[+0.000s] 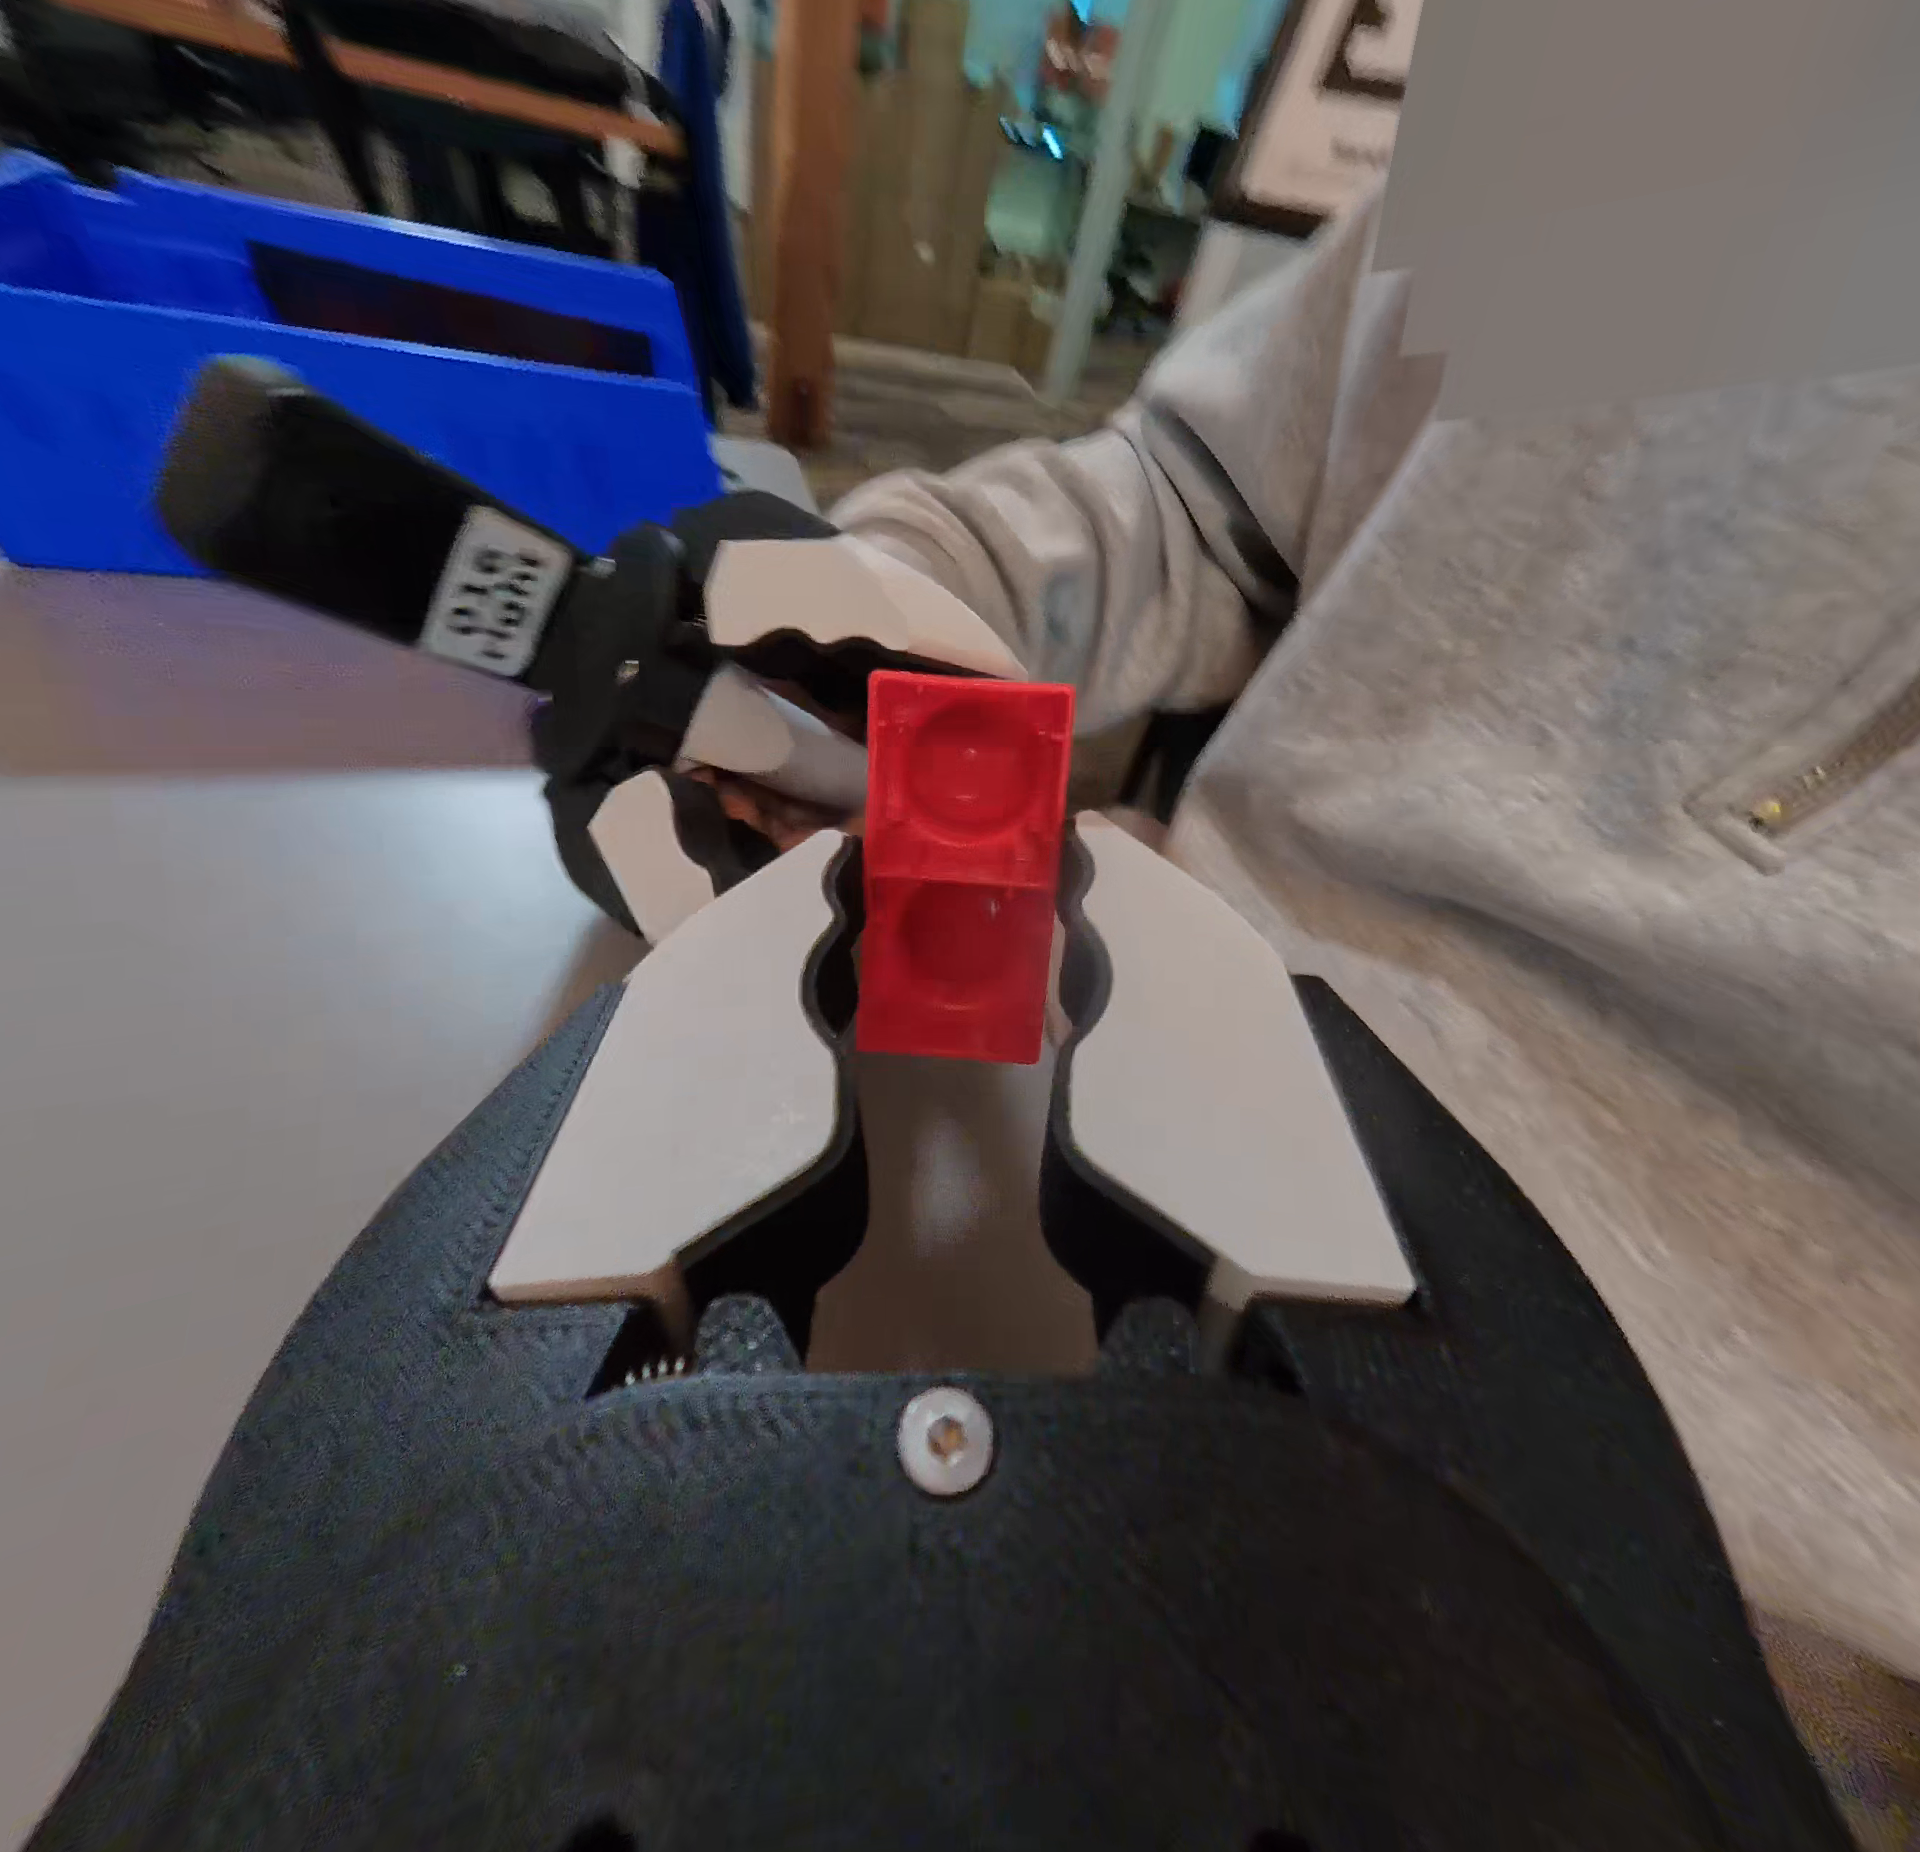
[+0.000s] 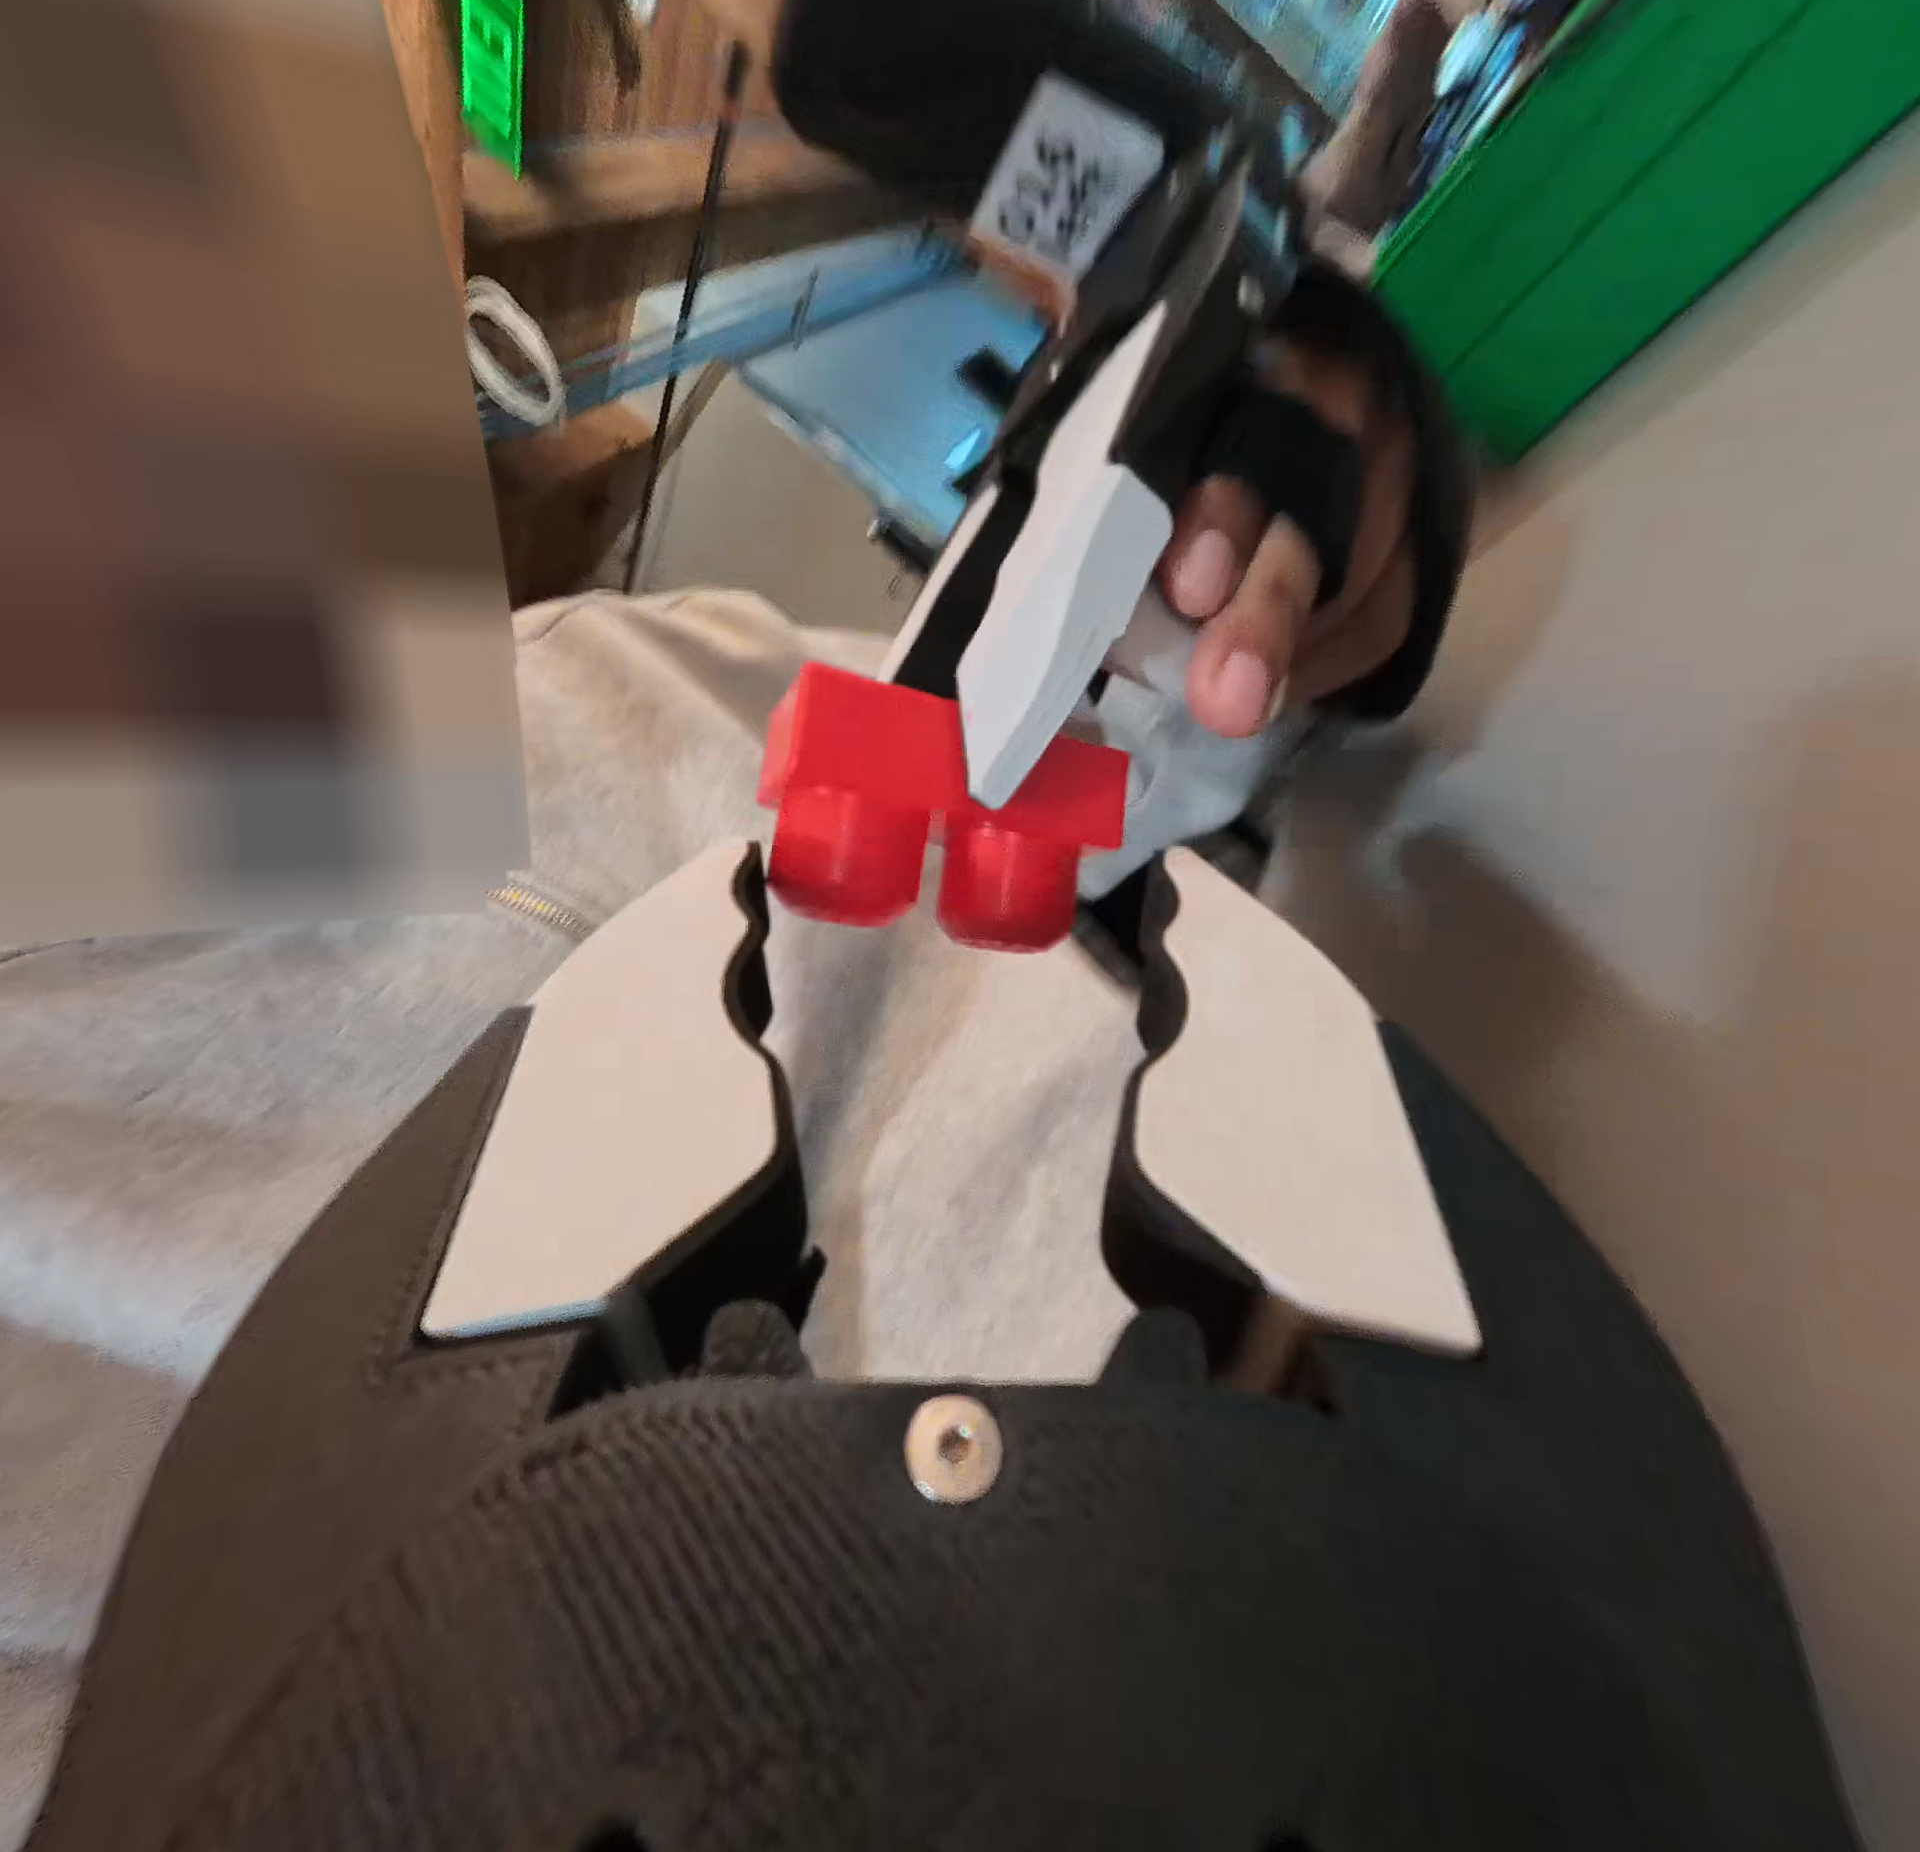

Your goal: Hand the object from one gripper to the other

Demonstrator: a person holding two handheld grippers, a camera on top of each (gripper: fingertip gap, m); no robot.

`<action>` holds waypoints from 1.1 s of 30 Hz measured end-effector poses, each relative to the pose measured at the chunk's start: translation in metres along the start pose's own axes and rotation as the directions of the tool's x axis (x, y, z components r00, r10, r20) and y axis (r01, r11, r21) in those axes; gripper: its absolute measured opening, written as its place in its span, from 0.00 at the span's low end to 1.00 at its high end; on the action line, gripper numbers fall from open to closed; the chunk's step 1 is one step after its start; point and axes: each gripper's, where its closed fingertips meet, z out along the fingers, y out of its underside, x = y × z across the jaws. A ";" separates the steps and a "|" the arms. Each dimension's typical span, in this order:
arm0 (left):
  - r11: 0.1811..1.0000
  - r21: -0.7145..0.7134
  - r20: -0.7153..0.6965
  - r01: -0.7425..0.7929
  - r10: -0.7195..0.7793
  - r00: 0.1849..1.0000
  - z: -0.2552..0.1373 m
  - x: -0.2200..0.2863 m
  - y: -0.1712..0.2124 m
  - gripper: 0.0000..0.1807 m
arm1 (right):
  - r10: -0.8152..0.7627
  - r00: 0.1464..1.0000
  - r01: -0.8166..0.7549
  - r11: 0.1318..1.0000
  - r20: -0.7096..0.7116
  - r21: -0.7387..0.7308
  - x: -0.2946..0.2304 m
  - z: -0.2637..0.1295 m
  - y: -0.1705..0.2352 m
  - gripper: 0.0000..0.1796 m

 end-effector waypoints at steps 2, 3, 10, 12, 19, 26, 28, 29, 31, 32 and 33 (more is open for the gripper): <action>0.992 0.118 0.066 0.053 -0.061 0.996 -0.012 -0.017 -0.011 0.21 | -0.083 0.989 0.094 0.992 -0.119 0.087 0.012 -0.013 -0.018 0.40; 0.978 0.188 0.094 0.096 -0.115 0.989 -0.019 -0.027 -0.017 0.21 | -0.132 0.969 0.156 0.982 -0.210 0.105 0.021 -0.020 -0.025 0.39; 0.837 0.459 0.158 0.298 -0.407 0.900 -0.042 -0.071 -0.022 0.20 | -0.374 0.759 0.522 0.838 -0.533 0.156 0.023 -0.055 -0.065 0.31; 0.822 0.472 0.164 0.318 -0.437 0.885 -0.037 -0.075 -0.019 0.20 | -0.393 0.737 0.552 0.819 -0.549 0.155 0.020 -0.054 -0.067 0.31; 0.727 0.552 0.098 0.408 -0.542 0.835 -0.024 -0.077 -0.018 0.20 | -0.440 0.698 0.571 0.818 -0.565 0.068 0.025 -0.033 -0.057 0.27; 0.731 0.539 0.075 0.418 -0.536 0.841 -0.014 -0.072 -0.018 0.20 | -0.392 0.737 0.541 0.831 -0.551 0.132 0.021 -0.034 -0.060 0.18; 0.729 0.543 0.078 0.417 -0.538 0.839 -0.012 -0.071 -0.018 0.20 | -0.387 0.741 0.537 0.833 -0.549 0.136 0.021 -0.036 -0.060 0.15; 0.723 0.549 0.072 0.420 -0.542 0.838 -0.011 -0.071 -0.019 0.20 | -0.387 0.742 0.536 0.833 -0.547 0.138 0.021 -0.036 -0.061 0.15; 0.712 0.551 0.050 0.435 -0.549 0.834 -0.010 -0.070 -0.019 0.20 | -0.379 0.748 0.528 0.838 -0.545 0.141 0.020 -0.037 -0.061 0.15; 0.708 0.555 0.046 0.437 -0.551 0.833 -0.010 -0.070 -0.019 0.20 | -0.373 0.750 0.521 0.842 -0.546 0.140 0.020 -0.037 -0.061 0.15; 0.706 0.555 0.042 0.439 -0.551 0.834 -0.010 -0.070 -0.019 0.20 | -0.371 0.751 0.517 0.845 -0.546 0.138 0.020 -0.037 -0.061 0.15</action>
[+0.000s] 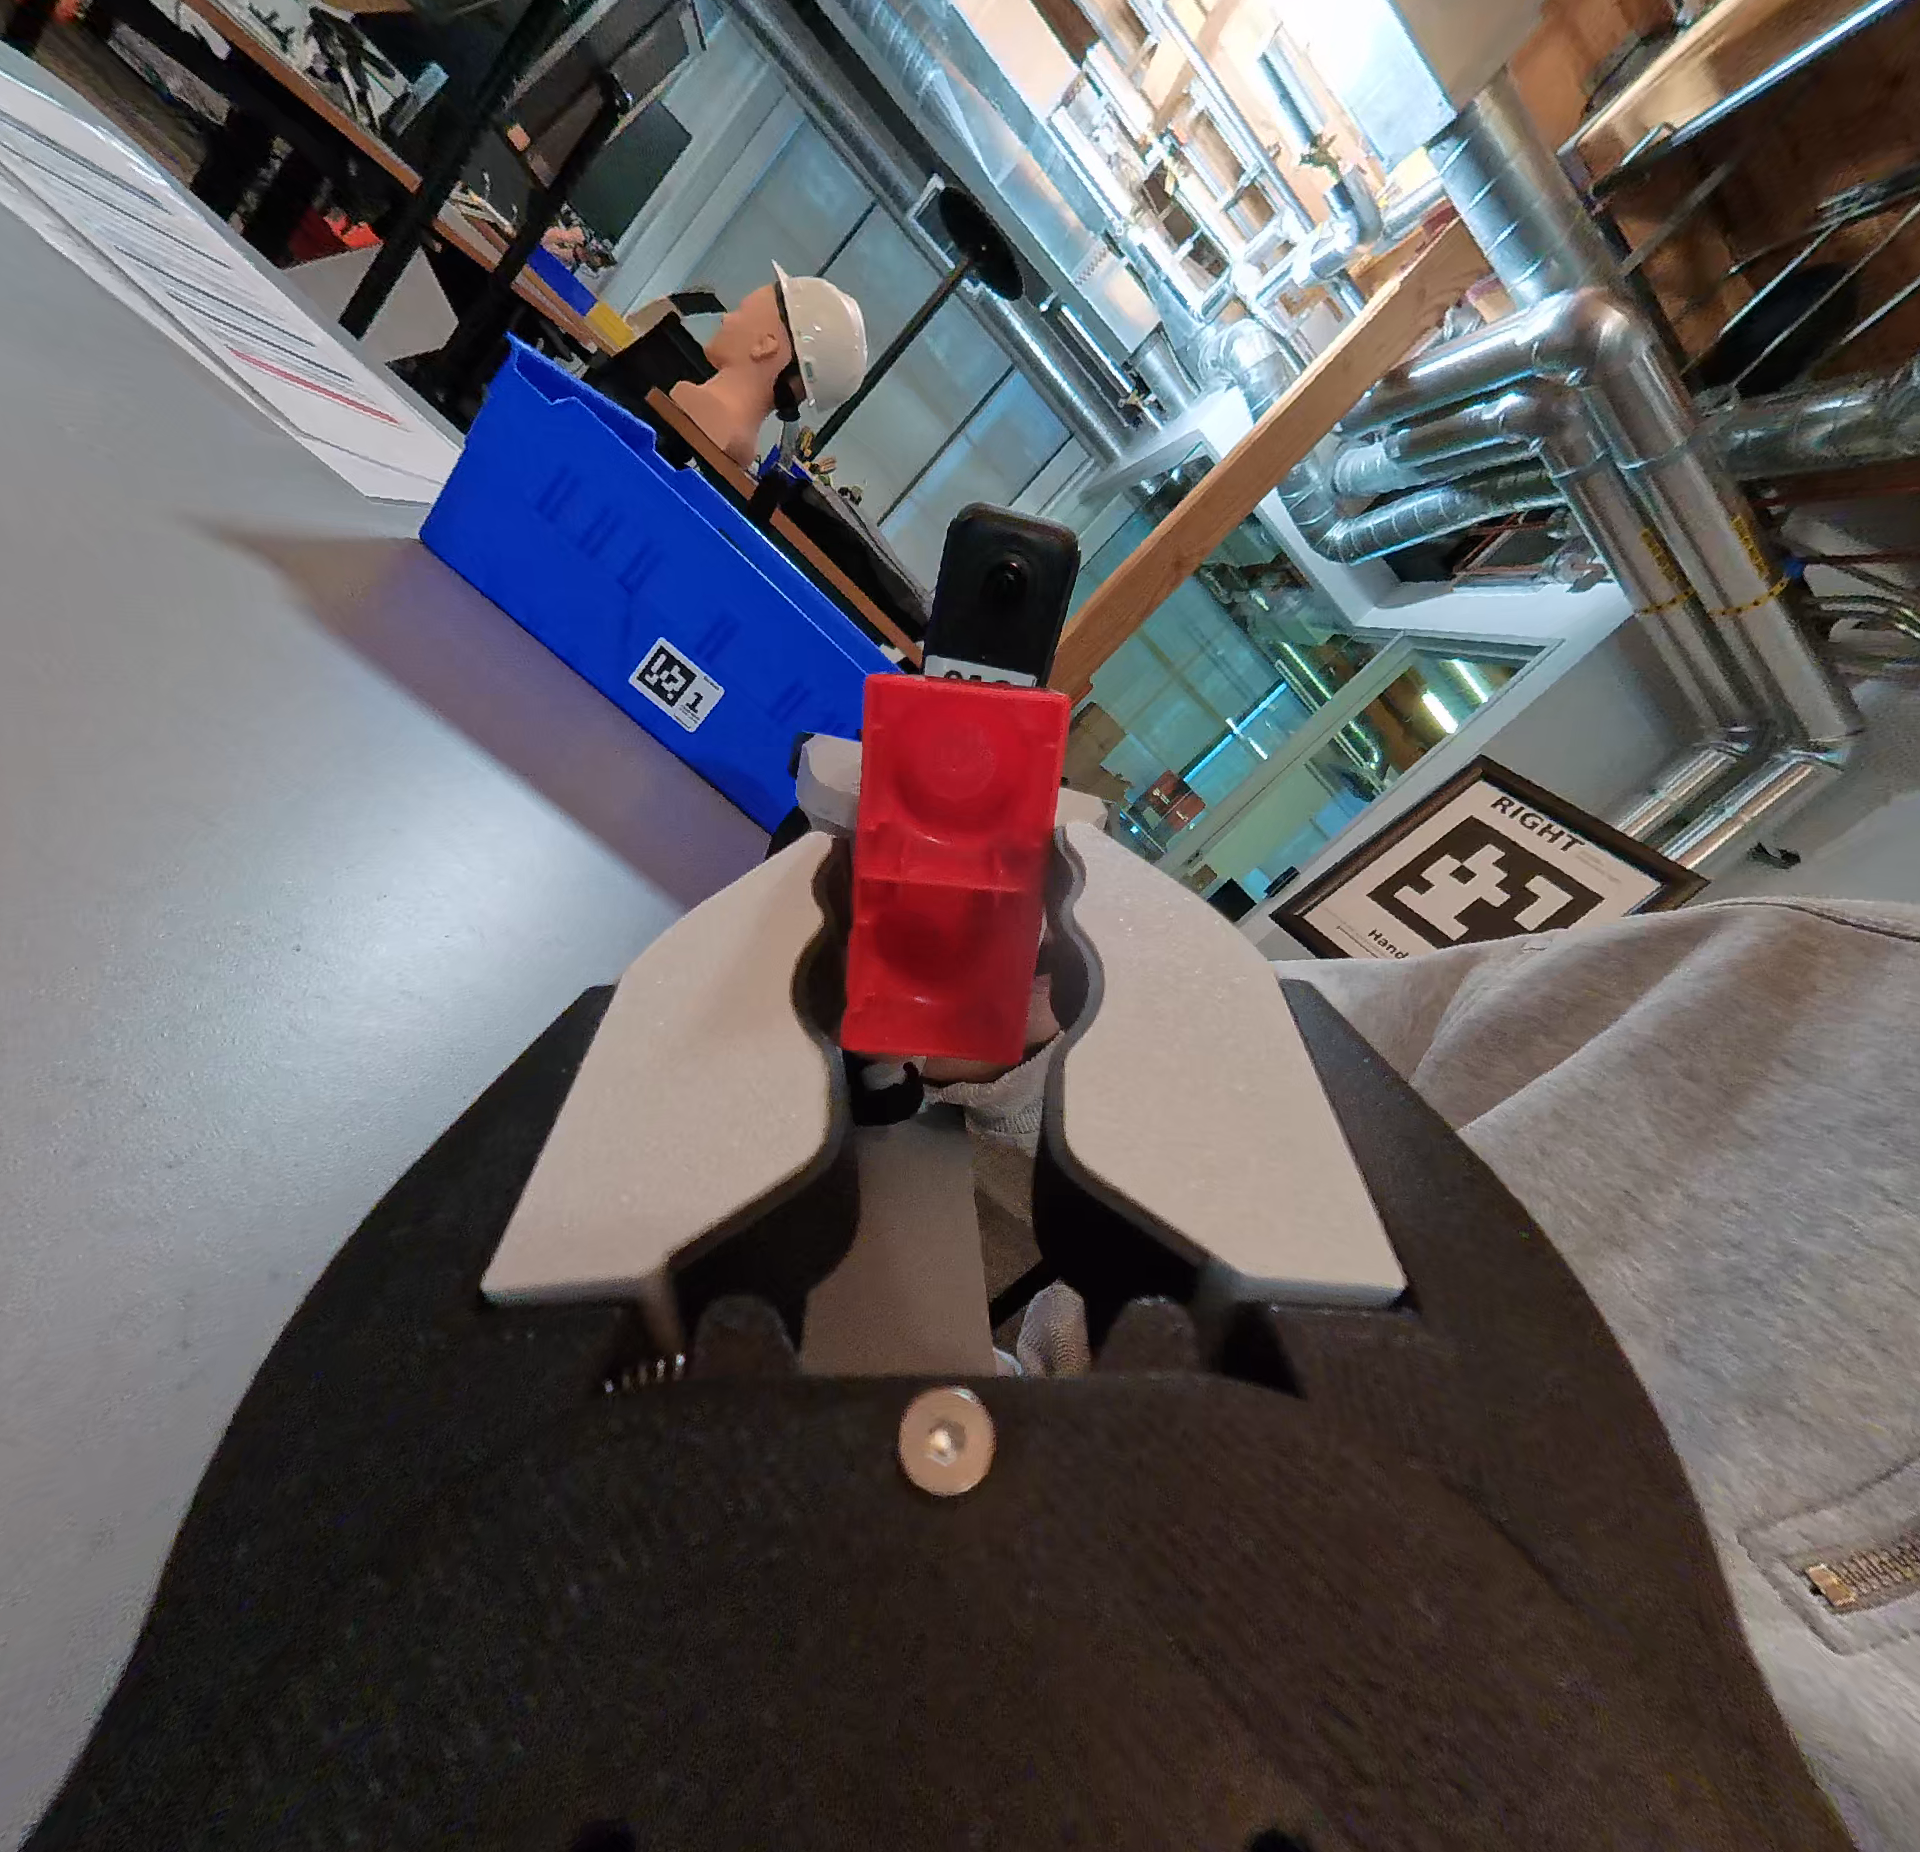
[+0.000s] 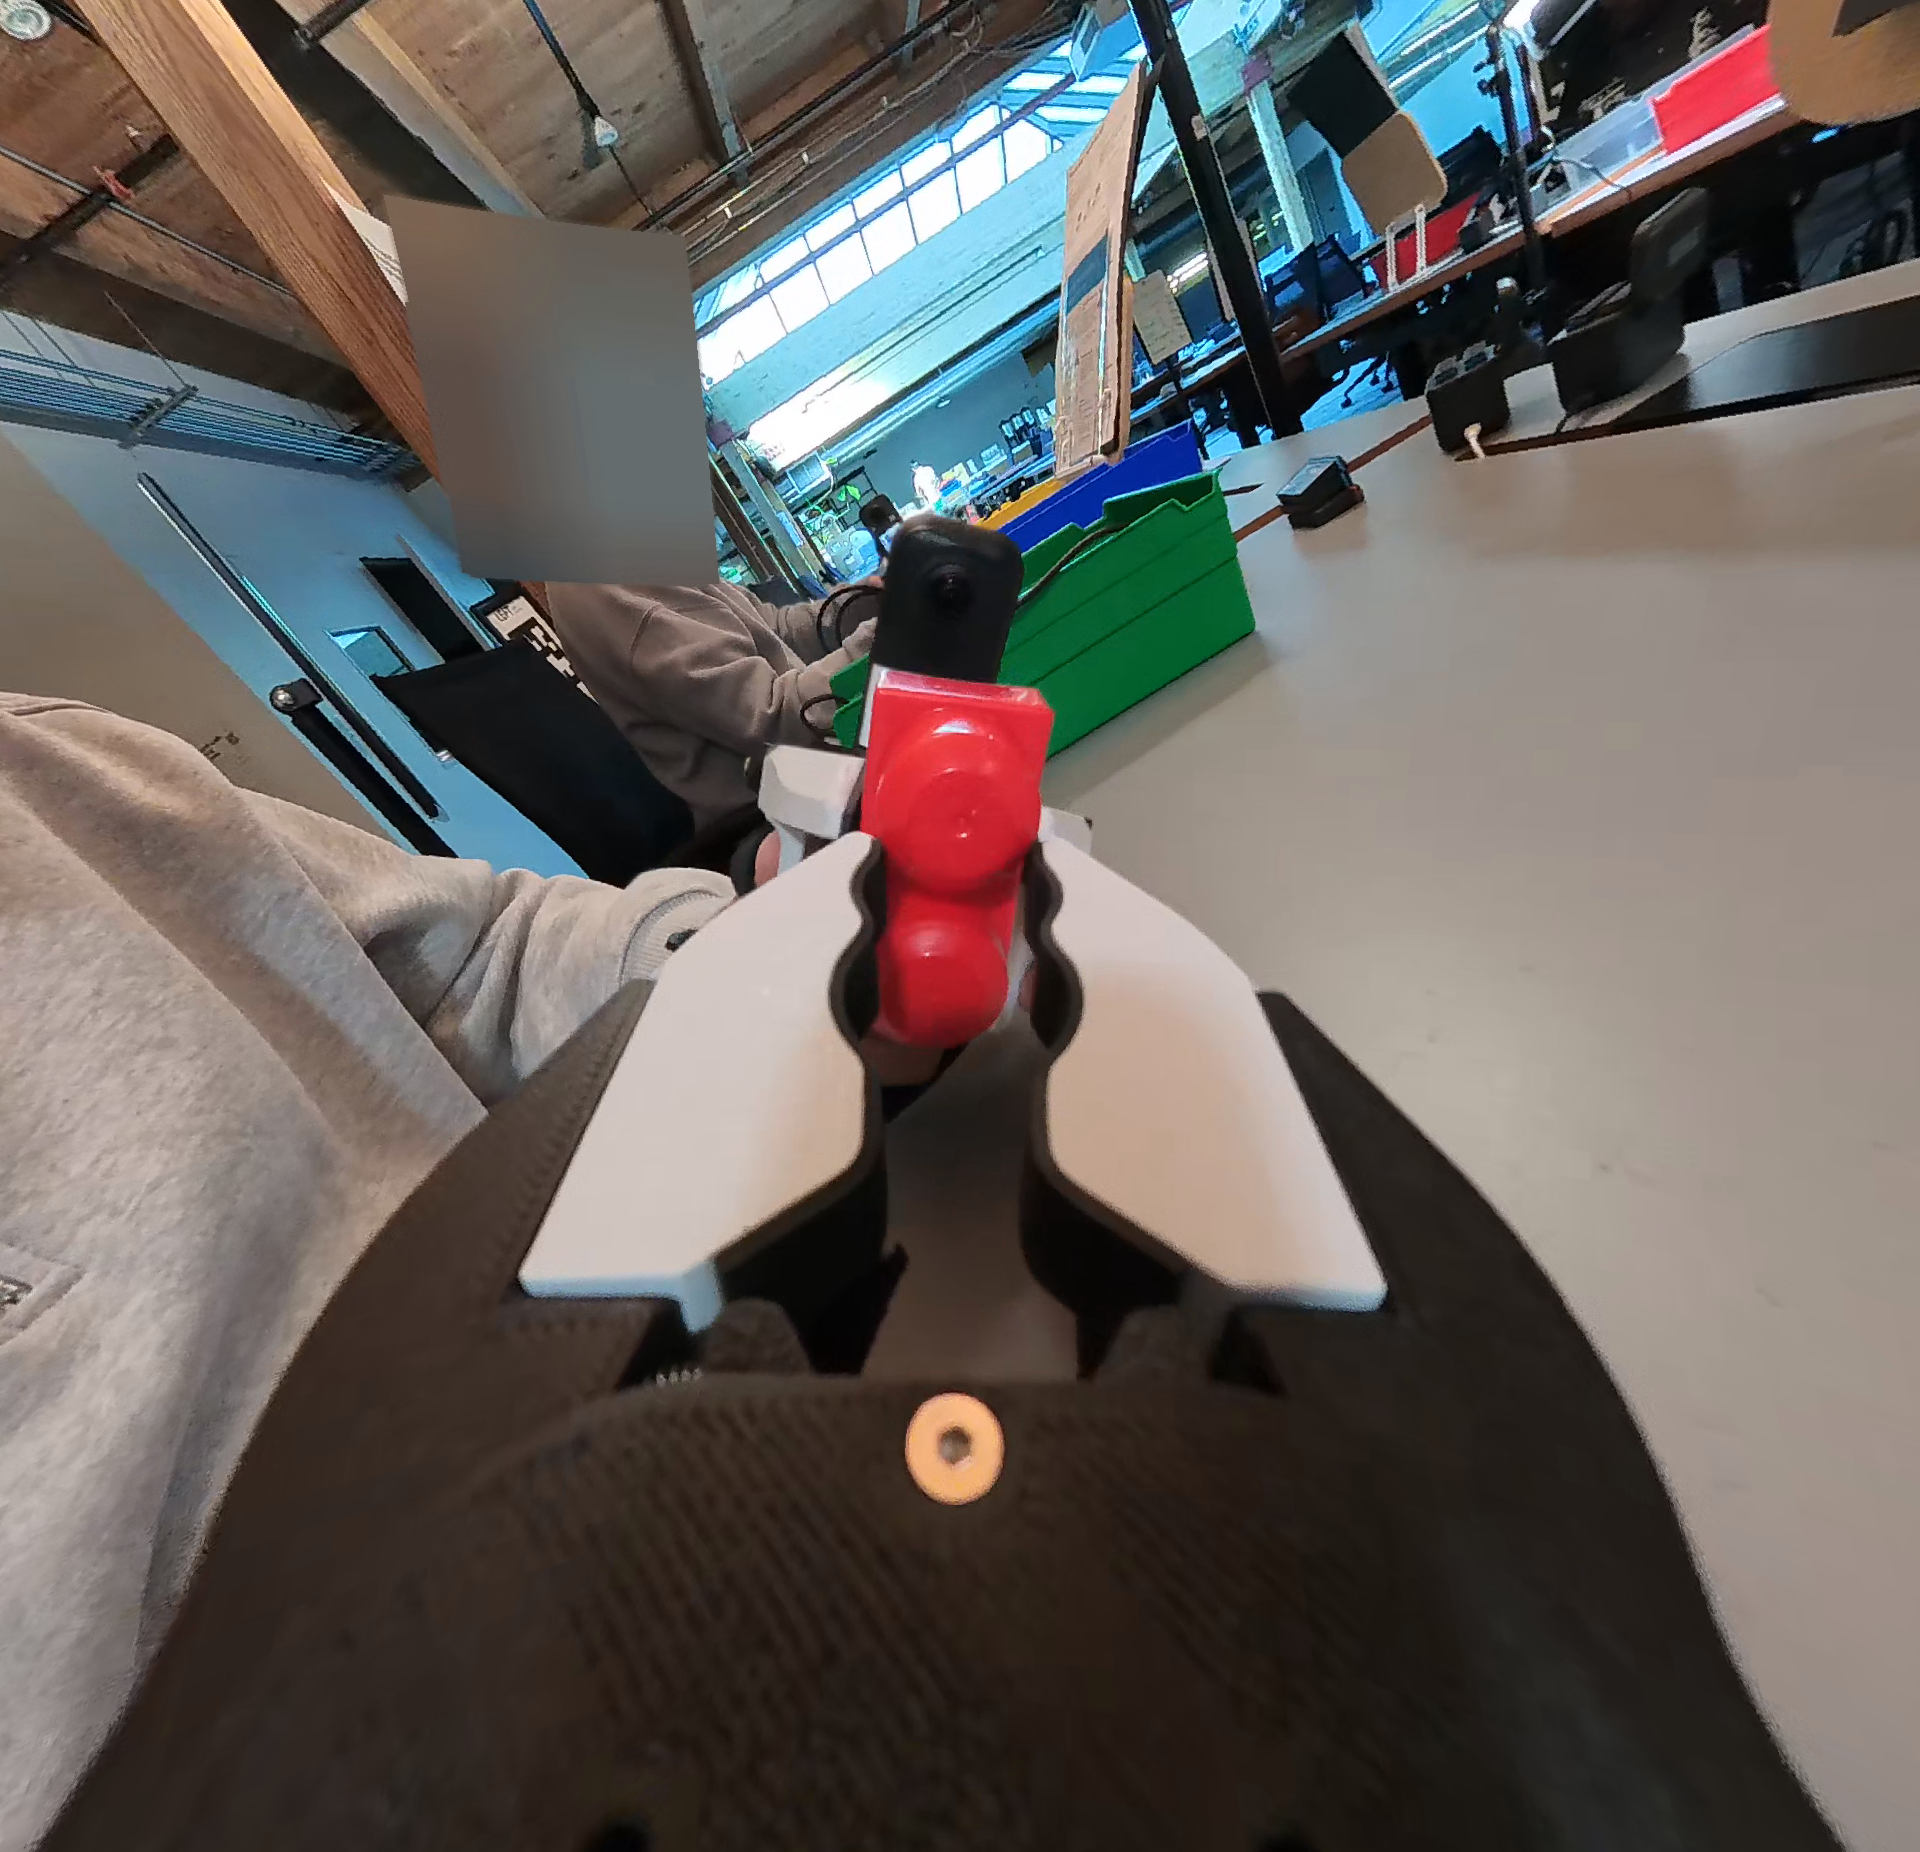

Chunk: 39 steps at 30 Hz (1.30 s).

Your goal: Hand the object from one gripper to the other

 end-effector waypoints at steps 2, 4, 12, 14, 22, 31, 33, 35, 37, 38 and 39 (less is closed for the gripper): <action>1.000 -0.001 -0.007 0.003 -0.003 1.000 0.000 0.001 0.000 0.20 | 0.008 1.000 -0.008 1.000 0.004 -0.001 -0.001 0.000 -0.001 0.15; 1.000 0.000 -0.002 -0.001 0.001 1.000 0.001 0.000 0.000 0.26 | 0.021 1.000 -0.021 1.000 0.013 0.011 -0.001 -0.001 -0.003 0.14; 1.000 0.009 0.006 0.000 0.000 1.000 -0.001 -0.003 -0.001 0.34 | 0.066 0.998 -0.066 0.996 0.008 0.063 0.005 -0.013 -0.016 0.14; 1.000 0.012 0.008 0.013 -0.013 1.000 -0.001 -0.005 -0.001 0.36 | 0.061 0.998 -0.061 0.996 0.005 0.064 0.005 -0.014 -0.018 0.14; 1.000 0.013 0.006 0.018 -0.018 1.000 -0.004 -0.007 -0.002 0.35 | -0.130 0.982 0.138 0.989 -0.134 0.049 -0.018 -0.031 -0.075 0.14; 0.995 -0.082 0.011 -0.064 0.065 0.998 0.003 -0.004 0.013 0.34 | -0.401 0.330 0.238 0.911 -0.854 -0.336 0.073 -0.276 -0.165 0.14; 0.990 -0.110 0.014 -0.085 0.087 0.996 0.005 -0.004 0.018 0.33 | -0.407 0.150 0.158 0.910 -0.901 -0.384 0.093 -0.341 -0.156 0.14; 0.986 -0.134 0.015 -0.099 0.102 0.995 0.007 -0.004 0.023 0.33 | -0.399 0.068 0.073 0.916 -0.914 -0.395 0.107 -0.381 -0.139 0.14; 0.983 -0.149 0.014 -0.107 0.111 0.994 0.009 -0.004 0.027 0.33 | -0.401 0.032 -0.018 0.916 -0.916 -0.401 0.118 -0.403 -0.123 0.14; 0.982 -0.154 0.012 -0.108 0.111 0.994 0.009 -0.004 0.028 0.32 | -0.410 0.013 -0.065 0.910 -0.912 -0.410 0.123 -0.410 -0.116 0.14; 0.982 -0.158 0.008 -0.106 0.109 0.994 0.010 -0.003 0.029 0.32 | -0.424 -0.004 -0.100 0.901 -0.906 -0.422 0.128 -0.416 -0.110 0.14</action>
